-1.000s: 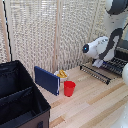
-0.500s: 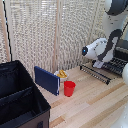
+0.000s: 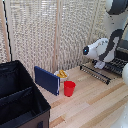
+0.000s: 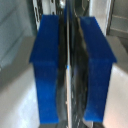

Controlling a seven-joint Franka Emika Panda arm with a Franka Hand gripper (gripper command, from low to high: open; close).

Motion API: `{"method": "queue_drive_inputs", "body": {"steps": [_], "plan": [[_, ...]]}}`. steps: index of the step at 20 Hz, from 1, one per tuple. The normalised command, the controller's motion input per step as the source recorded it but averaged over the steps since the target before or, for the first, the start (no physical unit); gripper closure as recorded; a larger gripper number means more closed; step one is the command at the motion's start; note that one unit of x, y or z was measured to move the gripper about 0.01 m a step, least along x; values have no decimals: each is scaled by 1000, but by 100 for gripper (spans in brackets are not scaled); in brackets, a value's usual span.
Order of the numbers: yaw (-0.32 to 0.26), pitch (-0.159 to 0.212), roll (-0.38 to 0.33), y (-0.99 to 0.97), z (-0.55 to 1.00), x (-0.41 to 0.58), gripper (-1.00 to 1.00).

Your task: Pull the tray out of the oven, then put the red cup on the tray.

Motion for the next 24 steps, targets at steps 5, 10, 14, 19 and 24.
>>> {"method": "queue_drive_inputs", "body": {"steps": [5,10,14,19,24], "plan": [[23,-13,-8,551,0,-15,100],[0,-48,-53,943,0,0,100],[0,-18,-6,989,0,0,100],[0,56,47,615,-13,35,100],[0,29,34,39,-56,110,-100]]}}
